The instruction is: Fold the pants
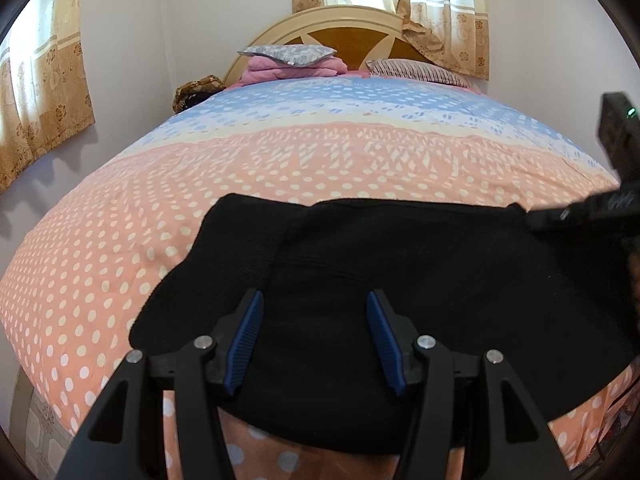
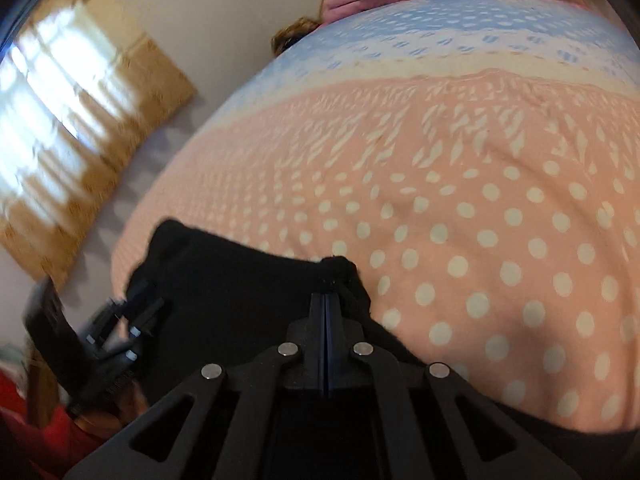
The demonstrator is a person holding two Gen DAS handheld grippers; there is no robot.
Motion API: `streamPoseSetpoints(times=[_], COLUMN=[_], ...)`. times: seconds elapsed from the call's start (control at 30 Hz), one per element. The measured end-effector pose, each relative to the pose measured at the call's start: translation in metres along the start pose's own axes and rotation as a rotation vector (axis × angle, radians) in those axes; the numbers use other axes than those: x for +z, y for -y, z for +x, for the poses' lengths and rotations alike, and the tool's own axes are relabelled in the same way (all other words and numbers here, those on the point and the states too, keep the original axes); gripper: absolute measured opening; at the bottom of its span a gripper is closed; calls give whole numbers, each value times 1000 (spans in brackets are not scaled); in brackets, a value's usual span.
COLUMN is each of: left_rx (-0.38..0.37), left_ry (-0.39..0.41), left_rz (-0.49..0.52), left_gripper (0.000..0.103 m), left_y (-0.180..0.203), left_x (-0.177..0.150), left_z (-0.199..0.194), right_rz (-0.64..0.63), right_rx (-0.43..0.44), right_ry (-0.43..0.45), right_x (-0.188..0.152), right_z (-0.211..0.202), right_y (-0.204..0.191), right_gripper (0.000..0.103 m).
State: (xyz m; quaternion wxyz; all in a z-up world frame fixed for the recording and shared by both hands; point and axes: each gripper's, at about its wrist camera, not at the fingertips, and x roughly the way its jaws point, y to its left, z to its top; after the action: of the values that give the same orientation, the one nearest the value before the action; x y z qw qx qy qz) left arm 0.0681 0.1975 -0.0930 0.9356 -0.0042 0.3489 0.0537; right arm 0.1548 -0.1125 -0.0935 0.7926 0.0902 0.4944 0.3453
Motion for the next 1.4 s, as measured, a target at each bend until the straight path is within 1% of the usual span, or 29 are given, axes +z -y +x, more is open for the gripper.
streamPoseSetpoints(times=[0.03,0.1,0.13,0.17,0.27,0.3,0.37,0.4,0.43,0.5,0.57,0.63,0.67,0.7,0.73,0.77,0.8,0.83,0.87,0.9,0.97,1.0,1.1,1.13,1.17,1.2,1.27,1.33,1.4], left_rx=[-4,-13,-14,-13,-7,-15,-29,-30,-31,-41,-51,-62,-68,-71,-72,-72,-70,-70,-72,-75,-79,-83,-100,-107,-111,-116,-120,-125,-122], left_ry=[-1,-5,-9,-12,2,8,16,20,23,18,10,-1,-8,-14,-16,-16,-16,-16,-16,-13,-3,-1,-6,-9,-9,-8,-10,-16,-16], left_rz=[-4,-14,-18,-24,-55,-61,-59,-49,-38,-16,-4,6,12,18,23,29,32,34,36,41,54,61,87,97,103,109,115,108,99], left_gripper=[57,57,58,58,62,63,64,64,64,64,64,64,64,64,64,64,64,64,64,64,65,65,65,65,65,65,66,66,66], left_y=[0,-1,-1,-1,1,2,9,14,19,32,44,54,60,64,68,71,73,75,77,80,86,90,105,111,115,117,122,123,122], left_x=[1,2,4,6,13,15,20,22,23,25,25,25,24,25,24,24,24,24,24,25,27,28,30,30,29,28,28,28,28], left_z=[-1,-3,-5,-7,-15,-16,-18,-18,-17,-16,-16,-17,-18,-18,-20,-21,-23,-25,-27,-29,-32,-32,-32,-32,-33,-34,-37,-37,-38], right_rz=[30,46,49,54,104,120,184,219,281,368,444,503,533,538,579,604,624,628,627,632,663,664,596,579,583,592,580,563,591], right_rx=[28,57,51,23,-147,-203,-388,-440,-497,-572,-633,-660,-678,-649,-549,-535,-562,-643,-699,-698,-638,-636,-723,-729,-722,-718,-708,-730,-731], right_ry=[50,158,205,242,346,366,400,401,407,428,418,411,390,393,430,441,452,479,509,545,599,592,487,450,405,397,445,457,461], right_x=[0,-1,-3,-8,-30,-37,-60,-68,-82,-101,-119,-133,-141,-147,-152,-155,-154,-153,-151,-153,-157,-156,-147,-144,-139,-136,-131,-124,-120], right_z=[-15,-49,-68,-88,-152,-168,-209,-223,-244,-275,-297,-312,-317,-323,-334,-346,-356,-372,-386,-400,-419,-423,-417,-408,-400,-395,-396,-396,-399], right_y=[-1,5,7,13,45,55,89,105,130,163,197,220,236,248,262,274,280,284,287,290,296,299,307,309,320,330,341,351,361], right_gripper=[0,3,3,3,3,3,3,3,3,3,3,3,3,3,2,2,2,2,3,3,3,3,3,3,3,3,3,2,2])
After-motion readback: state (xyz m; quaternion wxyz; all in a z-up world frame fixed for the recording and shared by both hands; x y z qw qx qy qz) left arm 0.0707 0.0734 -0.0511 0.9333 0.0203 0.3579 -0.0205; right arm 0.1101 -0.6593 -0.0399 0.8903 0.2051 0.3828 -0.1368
